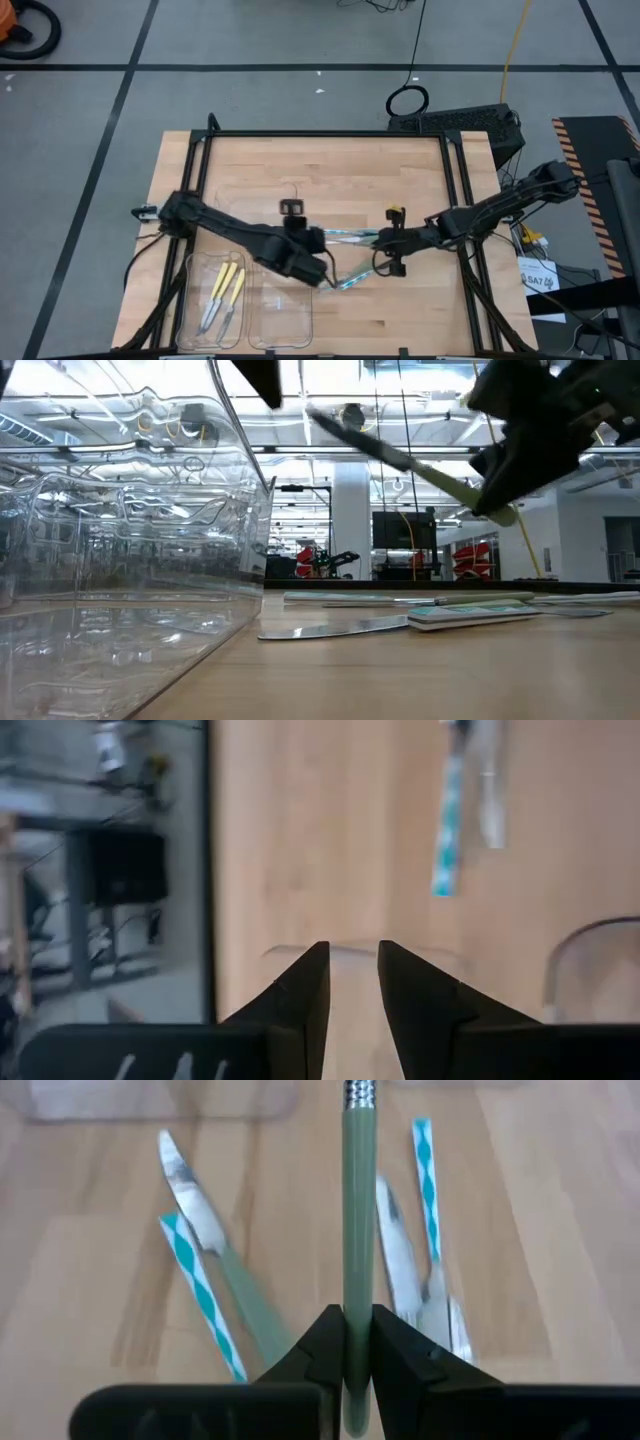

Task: Sort silverware by color (type)
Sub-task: Put the bottom green table knife into the top transparent bin

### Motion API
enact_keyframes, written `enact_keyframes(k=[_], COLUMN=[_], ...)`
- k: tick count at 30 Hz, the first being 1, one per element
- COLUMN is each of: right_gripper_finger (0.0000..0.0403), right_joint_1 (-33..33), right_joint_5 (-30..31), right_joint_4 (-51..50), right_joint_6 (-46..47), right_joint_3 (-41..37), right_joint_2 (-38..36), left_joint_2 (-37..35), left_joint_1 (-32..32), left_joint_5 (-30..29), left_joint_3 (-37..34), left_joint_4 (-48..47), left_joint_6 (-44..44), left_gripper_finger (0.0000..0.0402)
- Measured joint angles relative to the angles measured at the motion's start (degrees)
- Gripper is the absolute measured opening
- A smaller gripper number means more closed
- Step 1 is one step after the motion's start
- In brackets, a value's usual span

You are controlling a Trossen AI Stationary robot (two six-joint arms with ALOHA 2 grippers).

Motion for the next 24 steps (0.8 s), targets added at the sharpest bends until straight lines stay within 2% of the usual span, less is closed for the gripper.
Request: enact_keyframes(k=[4,9,13,17,20,24], right_gripper_finger=[0.0025,0.0025,0.0025,0.0025,0.0025,0.0025], right_joint_1=[0.0,0.0,0.0,0.0,-0.1,-0.8], right_joint_5=[0.3,0.4,2.3,1.4,1.3,1.3], right_joint_4=[7.2,14.5,23.0,34.6,43.4,54.6], right_joint_6=[-4.9,-11.7,-17.9,-22.8,-24.4,-25.4], right_joint_3=[0.0,0.0,0.0,0.0,0.0,0.0], right_joint_2=[0.1,0.3,0.3,2.3,5.7,11.5], left_joint_2=[-6.9,-18.6,-26.0,-28.4,-28.5,-28.5], left_joint_1=[-3.3,-9.0,-13.1,-14.8,-15.2,-15.0], left_joint_5=[-3.5,-6.6,-9.2,-9.6,-12.7,-14.9], left_joint_3=[-6.5,-22.7,-35.0,-44.9,-49.9,-55.4], left_joint_4=[1.3,17.8,36.1,50.6,59.9,67.8], left_joint_6=[-5.1,-7.3,-5.3,-2.8,-0.8,0.5], left_gripper_finger=[0.0097,0.0097,0.0097,0.0097,0.0097,0.0097])
